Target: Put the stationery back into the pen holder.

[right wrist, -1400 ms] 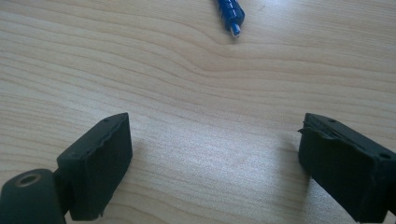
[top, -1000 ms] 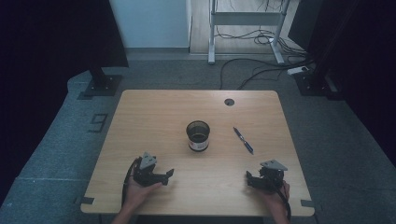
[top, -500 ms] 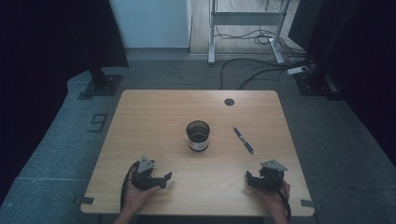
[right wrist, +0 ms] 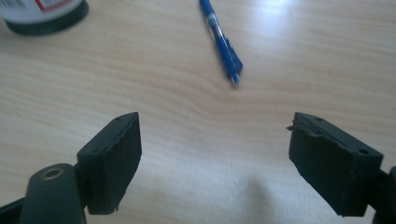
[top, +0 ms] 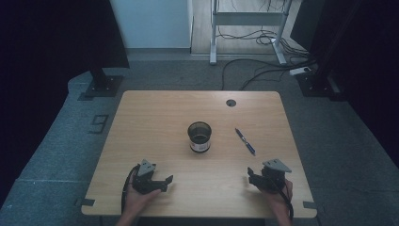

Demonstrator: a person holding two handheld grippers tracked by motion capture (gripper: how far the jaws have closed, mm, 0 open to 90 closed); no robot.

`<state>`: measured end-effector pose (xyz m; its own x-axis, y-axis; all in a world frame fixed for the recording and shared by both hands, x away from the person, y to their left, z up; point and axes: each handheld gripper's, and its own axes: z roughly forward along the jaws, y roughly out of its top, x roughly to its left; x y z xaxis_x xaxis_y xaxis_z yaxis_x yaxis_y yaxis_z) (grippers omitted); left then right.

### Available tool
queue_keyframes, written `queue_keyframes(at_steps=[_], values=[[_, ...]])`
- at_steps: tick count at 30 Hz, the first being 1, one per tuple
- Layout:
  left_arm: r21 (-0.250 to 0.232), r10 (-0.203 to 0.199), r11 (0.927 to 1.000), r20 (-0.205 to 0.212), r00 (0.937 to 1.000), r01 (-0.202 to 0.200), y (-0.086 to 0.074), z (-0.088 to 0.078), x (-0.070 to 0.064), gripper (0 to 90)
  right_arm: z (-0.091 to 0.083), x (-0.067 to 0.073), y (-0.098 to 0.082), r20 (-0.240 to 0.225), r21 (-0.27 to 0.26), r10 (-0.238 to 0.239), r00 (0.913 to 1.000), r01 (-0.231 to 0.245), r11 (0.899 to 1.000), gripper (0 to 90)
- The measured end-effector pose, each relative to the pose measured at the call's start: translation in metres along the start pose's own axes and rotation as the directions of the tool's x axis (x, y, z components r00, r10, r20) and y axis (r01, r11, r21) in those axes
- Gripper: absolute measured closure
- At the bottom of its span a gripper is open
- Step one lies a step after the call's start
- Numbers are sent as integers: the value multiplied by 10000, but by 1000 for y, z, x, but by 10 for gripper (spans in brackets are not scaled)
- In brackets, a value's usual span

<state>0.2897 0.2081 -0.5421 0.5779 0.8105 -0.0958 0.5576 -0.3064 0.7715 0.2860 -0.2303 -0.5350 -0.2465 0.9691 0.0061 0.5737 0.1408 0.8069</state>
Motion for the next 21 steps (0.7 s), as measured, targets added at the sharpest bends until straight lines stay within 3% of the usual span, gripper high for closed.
queue_keyframes(at_steps=[5,9,10,13,18,21], values=[[-45,316,9995,-113,9994,-317,1,-2,2,99,5,3,13,29,-109,327,9995,-326,9994,206],[78,477,9988,-20,9989,-477,-3,-1,0,106,19,8,38,-94,235,1,10000,2,9997,247],[102,609,9981,-33,9981,-609,-4,-2,-1,106,19,8,38,-94,235,1,10000,2,9997,247],[74,661,9978,-55,9978,-661,-5,-4,-3,106,32,6,60,-306,278,58,9995,-50,9996,301],[156,784,9968,-45,9969,-784,-5,-2,-4,106,45,5,75,-422,225,-29,9991,39,9997,331],[202,874,9960,-21,9962,-873,-4,-2,-5,106,61,2,82,-266,202,24,9996,-19,9998,353]])
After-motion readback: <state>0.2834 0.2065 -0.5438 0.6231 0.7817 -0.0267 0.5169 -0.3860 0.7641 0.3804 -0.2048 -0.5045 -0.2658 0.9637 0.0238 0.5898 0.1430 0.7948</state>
